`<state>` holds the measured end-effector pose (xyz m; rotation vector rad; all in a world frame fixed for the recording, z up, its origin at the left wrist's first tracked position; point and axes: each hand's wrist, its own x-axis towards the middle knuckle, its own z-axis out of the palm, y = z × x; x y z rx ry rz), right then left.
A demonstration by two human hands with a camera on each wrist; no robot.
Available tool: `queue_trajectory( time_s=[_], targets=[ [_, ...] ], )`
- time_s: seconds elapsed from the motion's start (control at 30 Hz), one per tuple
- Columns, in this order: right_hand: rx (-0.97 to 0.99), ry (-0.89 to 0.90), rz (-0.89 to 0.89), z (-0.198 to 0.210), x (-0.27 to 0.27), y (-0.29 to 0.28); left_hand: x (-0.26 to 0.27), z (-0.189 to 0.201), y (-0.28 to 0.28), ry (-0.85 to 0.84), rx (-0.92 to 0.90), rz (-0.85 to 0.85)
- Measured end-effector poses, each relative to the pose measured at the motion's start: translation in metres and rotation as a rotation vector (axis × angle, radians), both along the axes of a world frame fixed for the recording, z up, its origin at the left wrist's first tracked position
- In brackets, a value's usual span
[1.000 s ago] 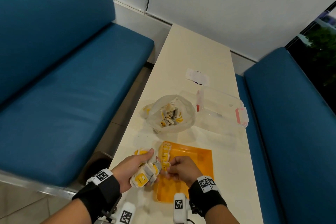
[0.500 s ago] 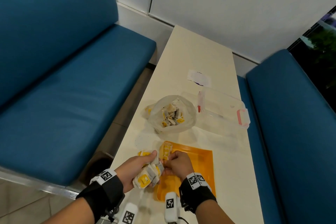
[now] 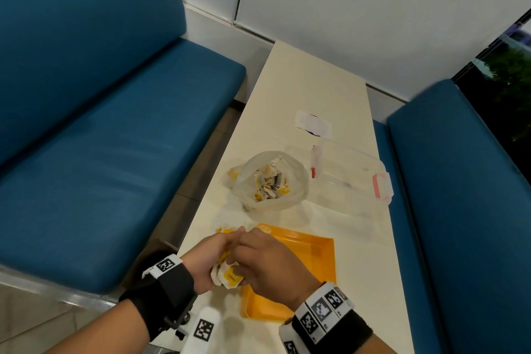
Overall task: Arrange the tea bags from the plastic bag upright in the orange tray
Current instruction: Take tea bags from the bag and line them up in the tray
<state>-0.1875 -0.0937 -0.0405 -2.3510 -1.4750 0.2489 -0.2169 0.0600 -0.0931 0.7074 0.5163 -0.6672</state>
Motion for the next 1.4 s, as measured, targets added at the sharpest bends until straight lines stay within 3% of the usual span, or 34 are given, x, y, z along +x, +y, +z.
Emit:
queue_trajectory(
  time_s=[0.5, 0.7, 0.8, 1.0, 1.1, 1.4],
  targets=[
    [-0.176, -0.149, 0.135, 0.012, 0.009, 0.009, 0.003, -0.002, 0.011, 0.041, -0.013, -0.017],
    [-0.224, -0.063, 0.092, 0.019, 0.014, 0.010, 0.005, -0.002, 0.011, 0.030, 0.013, -0.010],
    [-0.180, 0.137, -0.057, 0.025, 0.017, 0.009, 0.006, -0.001, 0.010, -0.019, 0.050, -0.027],
    [0.044, 0.528, -0.597, 0.019, 0.036, 0.000, 0.009, 0.004, 0.007, -0.099, -0.045, 0.023],
    [0.158, 0.662, -0.784, 0.010, 0.042, -0.007, 0.010, 0.000, 0.007, -0.119, -0.065, 0.061],
    [0.332, 0.829, -0.909, -0.002, 0.035, -0.017, 0.008, -0.002, 0.003, -0.211, 0.129, 0.078]
  ],
)
